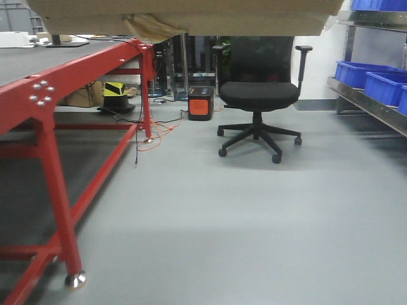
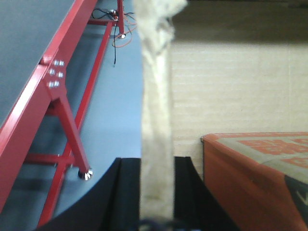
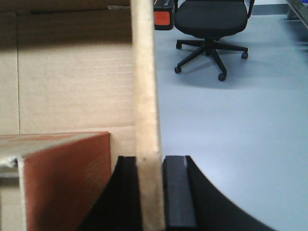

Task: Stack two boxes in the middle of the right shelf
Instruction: 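Drive the base away from the workbench carrying the boxes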

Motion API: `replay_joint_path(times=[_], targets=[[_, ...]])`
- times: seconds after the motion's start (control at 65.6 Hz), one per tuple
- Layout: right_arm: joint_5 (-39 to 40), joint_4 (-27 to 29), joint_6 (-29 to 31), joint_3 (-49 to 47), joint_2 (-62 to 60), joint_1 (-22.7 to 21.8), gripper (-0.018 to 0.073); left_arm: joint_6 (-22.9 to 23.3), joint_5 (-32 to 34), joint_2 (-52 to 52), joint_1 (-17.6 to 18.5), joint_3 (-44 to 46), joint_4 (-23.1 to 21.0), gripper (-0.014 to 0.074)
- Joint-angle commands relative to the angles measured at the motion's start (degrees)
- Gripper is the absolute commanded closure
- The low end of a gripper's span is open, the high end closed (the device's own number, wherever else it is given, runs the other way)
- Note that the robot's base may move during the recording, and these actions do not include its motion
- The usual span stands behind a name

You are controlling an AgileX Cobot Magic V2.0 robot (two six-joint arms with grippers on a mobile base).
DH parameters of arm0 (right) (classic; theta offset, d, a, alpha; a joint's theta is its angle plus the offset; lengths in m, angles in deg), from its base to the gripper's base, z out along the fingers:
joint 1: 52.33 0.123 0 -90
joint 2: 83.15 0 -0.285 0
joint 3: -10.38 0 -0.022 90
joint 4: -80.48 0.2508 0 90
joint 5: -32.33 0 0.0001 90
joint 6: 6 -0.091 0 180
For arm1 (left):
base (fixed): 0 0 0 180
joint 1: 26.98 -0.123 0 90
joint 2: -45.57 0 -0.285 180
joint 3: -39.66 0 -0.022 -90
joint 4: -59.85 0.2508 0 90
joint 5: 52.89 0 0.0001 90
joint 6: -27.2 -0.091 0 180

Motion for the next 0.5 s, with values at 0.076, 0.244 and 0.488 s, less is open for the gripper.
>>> replay_joint_path(times=[0.076, 0.244, 0.488], targets=[[2.83, -3.13, -0.48, -0.93, -0.81, -0.59, 0.0711, 0.36, 0.34, -0.80, -0.21, 0.78, 3.04, 0.0708], [2.96, -3.13, -0.48, -0.93, -0.81, -0.59, 0.0711, 0.36, 0.46, -0.80, -0.21, 0.78, 3.01, 0.0708], [2.96, -3.13, -0.48, -0.93, -0.81, -0.59, 0.0711, 0.36, 0.50, -0.80, -0.21, 0.78, 3.01, 0.0708]])
